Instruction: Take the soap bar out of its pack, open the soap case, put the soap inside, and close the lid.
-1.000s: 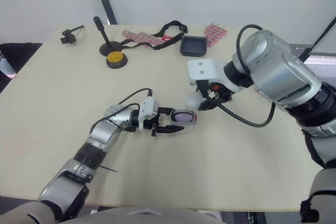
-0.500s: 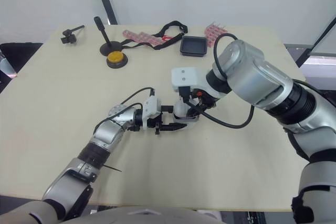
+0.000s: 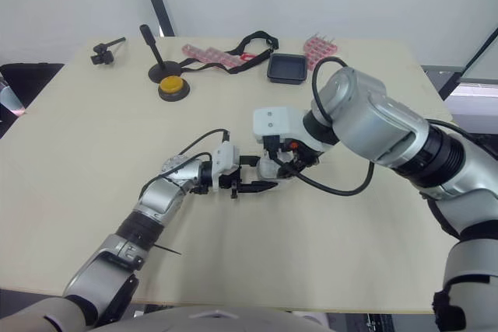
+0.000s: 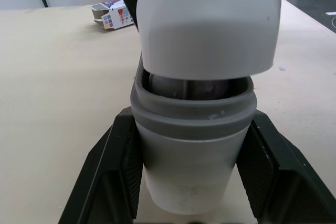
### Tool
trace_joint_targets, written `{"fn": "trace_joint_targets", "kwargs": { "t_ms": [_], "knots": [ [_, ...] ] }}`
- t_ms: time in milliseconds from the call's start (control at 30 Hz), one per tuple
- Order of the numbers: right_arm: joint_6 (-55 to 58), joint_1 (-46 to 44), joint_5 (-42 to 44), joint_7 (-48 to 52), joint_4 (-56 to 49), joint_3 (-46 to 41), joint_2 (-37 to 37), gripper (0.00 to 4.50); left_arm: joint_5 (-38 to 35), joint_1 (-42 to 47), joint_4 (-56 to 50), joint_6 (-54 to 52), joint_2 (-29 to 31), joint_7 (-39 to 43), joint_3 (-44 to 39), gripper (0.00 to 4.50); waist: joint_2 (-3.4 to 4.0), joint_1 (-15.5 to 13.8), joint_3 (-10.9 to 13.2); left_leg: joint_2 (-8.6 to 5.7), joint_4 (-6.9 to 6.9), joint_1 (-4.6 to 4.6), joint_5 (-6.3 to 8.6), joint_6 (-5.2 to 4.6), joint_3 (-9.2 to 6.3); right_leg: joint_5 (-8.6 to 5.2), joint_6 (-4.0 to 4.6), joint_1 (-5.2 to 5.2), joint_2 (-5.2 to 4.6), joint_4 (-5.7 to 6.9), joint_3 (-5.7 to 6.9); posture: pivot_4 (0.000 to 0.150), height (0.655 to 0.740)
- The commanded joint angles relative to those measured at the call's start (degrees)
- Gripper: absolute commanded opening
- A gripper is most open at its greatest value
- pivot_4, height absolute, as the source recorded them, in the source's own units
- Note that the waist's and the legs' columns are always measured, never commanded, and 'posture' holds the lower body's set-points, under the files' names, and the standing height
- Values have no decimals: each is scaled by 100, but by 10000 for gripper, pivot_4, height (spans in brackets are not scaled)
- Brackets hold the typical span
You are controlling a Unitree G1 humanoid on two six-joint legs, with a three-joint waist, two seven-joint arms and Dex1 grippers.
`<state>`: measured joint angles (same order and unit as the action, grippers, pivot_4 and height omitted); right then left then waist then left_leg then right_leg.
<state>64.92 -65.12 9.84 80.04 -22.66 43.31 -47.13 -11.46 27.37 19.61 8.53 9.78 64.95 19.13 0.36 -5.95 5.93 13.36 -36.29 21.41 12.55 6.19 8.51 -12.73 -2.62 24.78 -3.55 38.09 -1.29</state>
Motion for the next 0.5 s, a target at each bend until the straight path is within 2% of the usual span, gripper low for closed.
{"fn": "trace_joint_targets", "kwargs": {
  "t_ms": [33, 500],
  "knots": [
    [-44, -82, 34, -32, -10, 47, 51, 19458, 61, 79, -10, 62, -2, -85, -60, 19578, 0, 2, 0, 0, 0, 0, 0, 0, 0, 0, 0, -1, 0, 0, 0, 1500, 7291],
    [-104, -117, -25, -94, 163, 230, 153, 19458, 85, 65, -20, 21, -12, -122, -50, 19578, -2, 6, -1, 1, 1, 0, -3, 8, 0, 0, 1, -12, 0, 3, -2, 1500, 7291]
  ]
}}
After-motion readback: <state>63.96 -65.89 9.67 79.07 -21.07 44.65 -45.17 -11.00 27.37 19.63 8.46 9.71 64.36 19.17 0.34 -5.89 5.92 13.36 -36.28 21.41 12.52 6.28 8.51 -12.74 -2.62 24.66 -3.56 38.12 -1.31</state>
